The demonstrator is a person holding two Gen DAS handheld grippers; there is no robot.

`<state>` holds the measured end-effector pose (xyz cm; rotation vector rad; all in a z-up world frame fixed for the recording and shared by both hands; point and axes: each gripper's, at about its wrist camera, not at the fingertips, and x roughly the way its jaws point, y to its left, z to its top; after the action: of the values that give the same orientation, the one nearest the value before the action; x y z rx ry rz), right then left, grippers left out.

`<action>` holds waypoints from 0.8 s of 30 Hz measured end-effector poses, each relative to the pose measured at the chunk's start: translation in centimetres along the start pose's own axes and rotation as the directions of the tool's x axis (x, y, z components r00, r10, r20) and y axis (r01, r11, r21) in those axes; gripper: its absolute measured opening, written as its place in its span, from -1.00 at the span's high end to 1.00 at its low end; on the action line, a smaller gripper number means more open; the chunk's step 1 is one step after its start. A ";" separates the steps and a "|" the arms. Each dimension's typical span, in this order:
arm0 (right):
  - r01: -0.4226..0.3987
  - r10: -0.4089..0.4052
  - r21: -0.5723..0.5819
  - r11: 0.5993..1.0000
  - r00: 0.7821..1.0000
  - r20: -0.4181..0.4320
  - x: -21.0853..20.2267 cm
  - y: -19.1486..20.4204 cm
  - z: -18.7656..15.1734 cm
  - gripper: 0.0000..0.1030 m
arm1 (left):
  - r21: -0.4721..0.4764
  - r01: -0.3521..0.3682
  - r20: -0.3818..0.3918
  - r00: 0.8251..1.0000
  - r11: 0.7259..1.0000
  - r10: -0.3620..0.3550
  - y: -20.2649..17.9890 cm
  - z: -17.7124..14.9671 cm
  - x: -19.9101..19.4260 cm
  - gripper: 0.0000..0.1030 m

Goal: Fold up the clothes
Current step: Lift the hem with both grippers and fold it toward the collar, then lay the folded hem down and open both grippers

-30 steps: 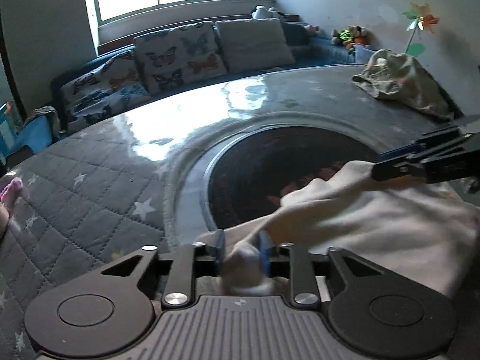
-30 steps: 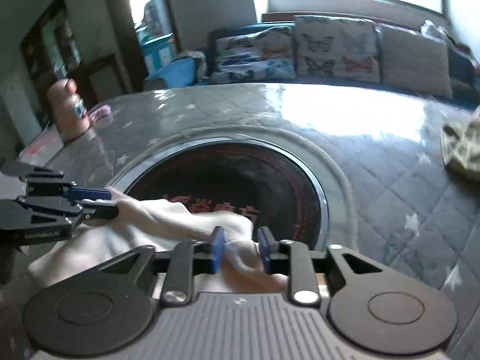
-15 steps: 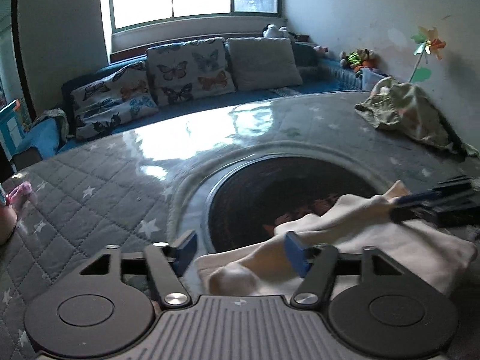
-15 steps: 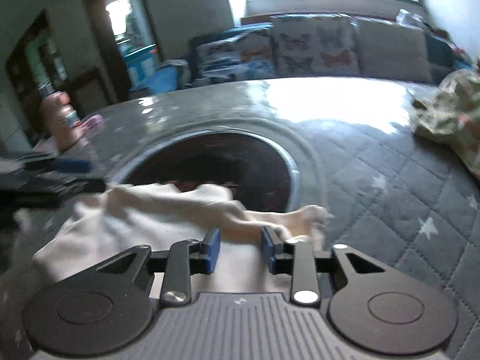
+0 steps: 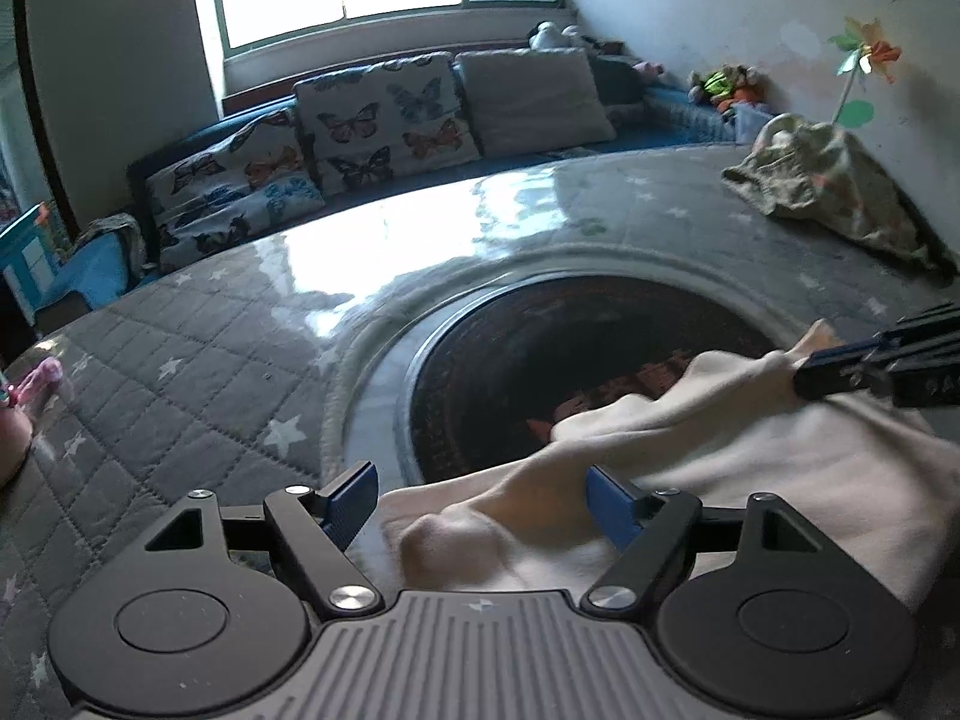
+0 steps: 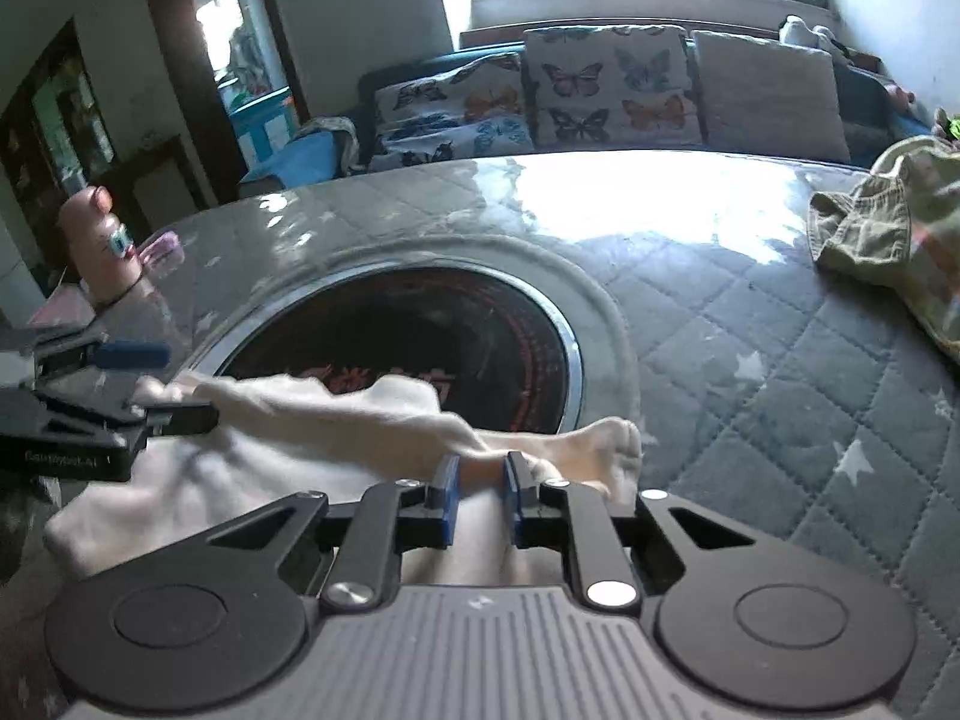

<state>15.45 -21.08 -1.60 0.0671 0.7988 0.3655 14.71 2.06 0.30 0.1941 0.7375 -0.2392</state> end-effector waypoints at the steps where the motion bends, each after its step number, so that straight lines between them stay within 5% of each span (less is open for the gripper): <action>1: -0.002 0.002 0.001 1.000 1.000 0.008 -0.1 0.1 0.2 0.71 | -0.007 -0.004 -0.003 1.000 1.000 0.004 0.3 0.0 0.1 -0.54; 16: -0.016 0.016 -0.035 0.999 1.000 -0.002 1.2 1.6 0.4 0.68 | -0.044 -0.019 -0.003 1.000 0.999 0.019 1.5 -0.1 0.2 -0.54; 24: -0.016 0.016 -0.060 0.998 1.000 0.000 1.4 2.2 0.3 0.45 | -0.022 -0.009 -0.011 1.000 1.000 0.009 0.6 0.3 1.2 -0.58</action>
<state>15.92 -18.49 -1.88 0.0177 0.7868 0.4038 15.89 2.40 -0.24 0.1779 0.7500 -0.2217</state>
